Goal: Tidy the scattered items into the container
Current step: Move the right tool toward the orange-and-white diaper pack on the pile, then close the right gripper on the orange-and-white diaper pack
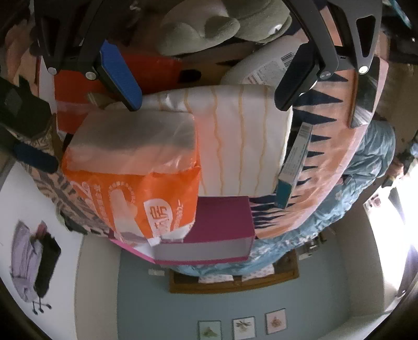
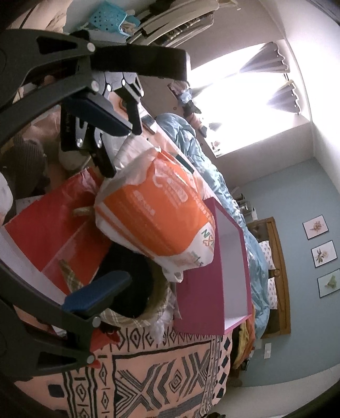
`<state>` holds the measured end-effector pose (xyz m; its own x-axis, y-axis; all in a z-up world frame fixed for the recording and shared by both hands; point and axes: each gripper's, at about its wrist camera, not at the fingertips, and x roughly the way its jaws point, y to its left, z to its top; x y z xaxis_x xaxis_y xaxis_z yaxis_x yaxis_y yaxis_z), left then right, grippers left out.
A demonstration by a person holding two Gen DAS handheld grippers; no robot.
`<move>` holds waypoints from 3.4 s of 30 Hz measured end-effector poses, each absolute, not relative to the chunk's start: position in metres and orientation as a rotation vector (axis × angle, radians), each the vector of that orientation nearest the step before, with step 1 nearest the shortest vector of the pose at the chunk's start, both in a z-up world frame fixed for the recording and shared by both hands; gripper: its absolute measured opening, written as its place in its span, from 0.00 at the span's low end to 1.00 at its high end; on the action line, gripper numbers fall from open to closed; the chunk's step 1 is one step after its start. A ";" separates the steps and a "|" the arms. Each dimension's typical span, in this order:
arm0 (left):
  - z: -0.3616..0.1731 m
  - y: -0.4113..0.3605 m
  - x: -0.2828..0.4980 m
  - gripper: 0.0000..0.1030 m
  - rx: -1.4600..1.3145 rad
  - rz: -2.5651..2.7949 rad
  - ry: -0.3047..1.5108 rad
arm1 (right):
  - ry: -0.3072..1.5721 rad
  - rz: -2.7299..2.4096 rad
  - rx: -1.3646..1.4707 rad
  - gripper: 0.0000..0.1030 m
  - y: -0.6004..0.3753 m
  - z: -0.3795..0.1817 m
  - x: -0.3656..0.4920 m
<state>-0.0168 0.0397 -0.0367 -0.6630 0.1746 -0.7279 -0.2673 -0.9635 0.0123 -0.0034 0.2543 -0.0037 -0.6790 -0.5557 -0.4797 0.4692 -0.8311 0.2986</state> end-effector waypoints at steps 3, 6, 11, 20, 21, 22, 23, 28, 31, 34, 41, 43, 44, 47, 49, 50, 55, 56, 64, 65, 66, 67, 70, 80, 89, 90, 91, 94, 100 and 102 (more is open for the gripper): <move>-0.035 0.035 -0.017 1.00 -1.137 2.596 0.091 | -0.190 -2.456 0.778 1.00 0.253 -0.004 -0.007; -0.032 0.033 -0.017 1.00 -1.105 2.558 0.049 | -0.172 -2.467 0.782 1.00 0.254 -0.002 -0.010; -0.029 0.043 -0.015 0.99 -1.061 2.490 0.092 | -0.166 -2.473 0.788 1.00 0.256 0.005 -0.020; -0.019 0.054 -0.017 1.00 -1.005 2.595 0.279 | -0.181 -2.415 0.871 1.00 0.252 0.009 -0.051; -0.019 0.054 -0.017 1.00 -0.992 2.605 0.289 | -0.177 -2.416 0.873 1.00 0.250 0.010 -0.054; -0.019 0.056 -0.018 1.00 -0.990 2.618 0.308 | -0.180 -2.410 0.872 1.00 0.250 0.011 -0.058; -0.021 0.058 -0.019 1.00 -0.991 2.632 0.333 | -0.188 -2.396 0.872 1.00 0.249 0.011 -0.061; -0.031 0.063 -0.027 1.00 -1.004 2.612 0.389 | -0.180 -2.369 0.928 1.00 0.242 0.011 -0.078; -0.031 0.053 -0.040 1.00 -1.046 2.557 0.275 | -0.166 -2.354 0.964 1.00 0.239 0.010 -0.088; -0.031 0.046 -0.049 1.00 -1.050 2.559 0.236 | -0.194 -2.325 0.998 1.00 0.238 0.008 -0.099; -0.031 0.049 -0.061 1.00 -1.091 2.510 0.243 | -0.227 -2.257 1.102 1.00 0.236 -0.005 -0.124; -0.031 0.053 -0.063 1.00 -1.096 2.491 0.253 | -0.225 -2.240 1.130 1.00 0.235 -0.011 -0.128; -0.032 0.054 -0.063 1.00 -1.099 2.484 0.265 | -0.217 -2.241 1.148 1.00 0.235 -0.013 -0.129; -0.032 0.056 -0.065 1.00 -1.106 2.471 0.270 | -0.226 -2.235 1.144 1.00 0.237 -0.014 -0.129; -0.031 0.055 -0.066 1.00 -1.101 2.464 0.259 | -0.225 -2.259 1.103 0.99 0.240 -0.008 -0.125; -0.030 0.055 -0.066 1.00 -1.100 2.462 0.254 | -0.213 -2.275 1.076 0.98 0.241 -0.004 -0.122; -0.027 0.055 -0.070 0.99 -1.114 2.456 0.243 | -0.137 -2.275 1.043 0.83 0.237 0.001 -0.114; -0.027 0.055 -0.071 0.96 -1.112 2.451 0.237 | -0.133 -2.276 1.039 0.79 0.237 0.000 -0.114; -0.022 0.058 -0.073 0.71 -1.114 2.414 0.240 | -0.148 -2.263 1.010 0.57 0.238 0.001 -0.115; -0.022 0.058 -0.074 0.62 -1.114 2.406 0.235 | -0.153 -2.261 1.003 0.52 0.238 0.001 -0.115; -0.022 0.059 -0.073 0.55 -1.117 2.398 0.229 | -0.159 -2.262 0.996 0.51 0.239 0.002 -0.115; -0.021 0.059 -0.072 0.52 -1.116 2.395 0.228 | -0.159 -2.263 0.988 0.49 0.239 0.003 -0.115; -0.017 0.060 -0.069 0.40 -1.105 2.383 0.226 | -0.167 -2.263 0.977 0.46 0.238 0.005 -0.115; -0.003 0.058 -0.063 0.36 -1.030 2.378 0.249 | -0.232 -2.250 0.942 0.36 0.247 0.015 -0.113; 0.013 0.055 -0.069 0.34 -0.968 2.417 0.276 | -0.261 -2.264 0.886 0.25 0.252 0.026 -0.115; 0.017 0.054 -0.070 0.34 -0.954 2.427 0.277 | -0.267 -2.259 0.873 0.24 0.253 0.030 -0.114; 0.020 0.052 -0.071 0.34 -0.941 2.432 0.273 | -0.267 -2.257 0.866 0.22 0.252 0.032 -0.114; 0.024 0.050 -0.074 0.33 -0.914 2.448 0.280 | -0.250 -2.254 0.852 0.09 0.250 0.035 -0.115; 0.011 0.045 -0.083 0.33 -0.959 2.429 0.277 | -0.247 -2.218 0.923 0.07 0.246 0.019 -0.120; 0.005 0.042 -0.086 0.37 -0.987 2.418 0.276 | -0.236 -2.207 0.928 0.07 0.247 0.017 -0.117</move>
<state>-0.0859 0.0424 0.0045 -0.6063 0.3797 -0.6987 -0.5274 -0.8496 -0.0042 -0.1166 0.2471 0.0173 -0.4820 -0.6816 -0.5506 0.5497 -0.7246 0.4157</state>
